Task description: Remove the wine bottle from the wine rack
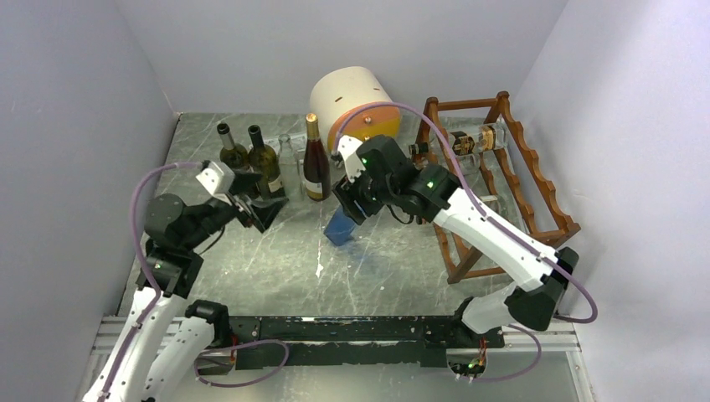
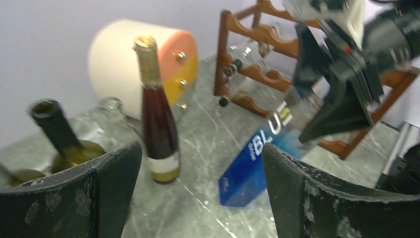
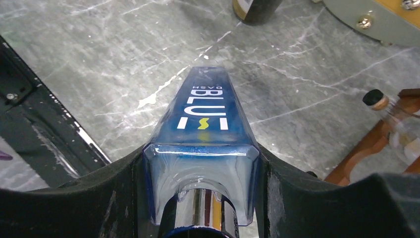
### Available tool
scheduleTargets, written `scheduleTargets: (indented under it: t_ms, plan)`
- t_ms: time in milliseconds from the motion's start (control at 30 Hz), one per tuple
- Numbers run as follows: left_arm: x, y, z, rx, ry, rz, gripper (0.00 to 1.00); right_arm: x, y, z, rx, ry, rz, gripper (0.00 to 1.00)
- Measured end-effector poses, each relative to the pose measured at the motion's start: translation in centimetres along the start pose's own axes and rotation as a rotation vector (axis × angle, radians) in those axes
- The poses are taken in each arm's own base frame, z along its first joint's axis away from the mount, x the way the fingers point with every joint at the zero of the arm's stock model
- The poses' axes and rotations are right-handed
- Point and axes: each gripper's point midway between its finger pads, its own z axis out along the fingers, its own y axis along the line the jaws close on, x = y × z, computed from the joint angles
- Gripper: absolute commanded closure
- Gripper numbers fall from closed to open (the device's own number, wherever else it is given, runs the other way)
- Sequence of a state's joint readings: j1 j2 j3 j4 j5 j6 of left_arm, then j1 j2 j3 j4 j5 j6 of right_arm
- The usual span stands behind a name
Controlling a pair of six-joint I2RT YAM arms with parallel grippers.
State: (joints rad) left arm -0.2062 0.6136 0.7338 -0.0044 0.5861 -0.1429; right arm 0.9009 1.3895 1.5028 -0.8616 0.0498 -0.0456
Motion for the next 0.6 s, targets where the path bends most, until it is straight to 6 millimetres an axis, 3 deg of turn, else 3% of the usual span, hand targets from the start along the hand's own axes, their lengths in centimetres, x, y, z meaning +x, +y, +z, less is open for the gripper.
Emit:
scheduleTargets:
  t_ms: [200, 433, 600]
  plan:
    - [5.3, -4.7, 1.9, 0.148, 0.132, -0.052, 0.04, -0.9, -0.4, 0.2, -0.051, 0.027, 0.061, 0.89]
    - [9.4, -11.3, 4.8, 0.244, 0.206, 0.129, 0.01, 0.1, -0.9, -0.2, -0.077, 0.063, 0.105, 0.89]
    - [11.6, -12.8, 7.1, 0.209, 0.200, 0.240, 0.01, 0.2, -0.7, -0.7, -0.091, 0.061, 0.114, 0.89]
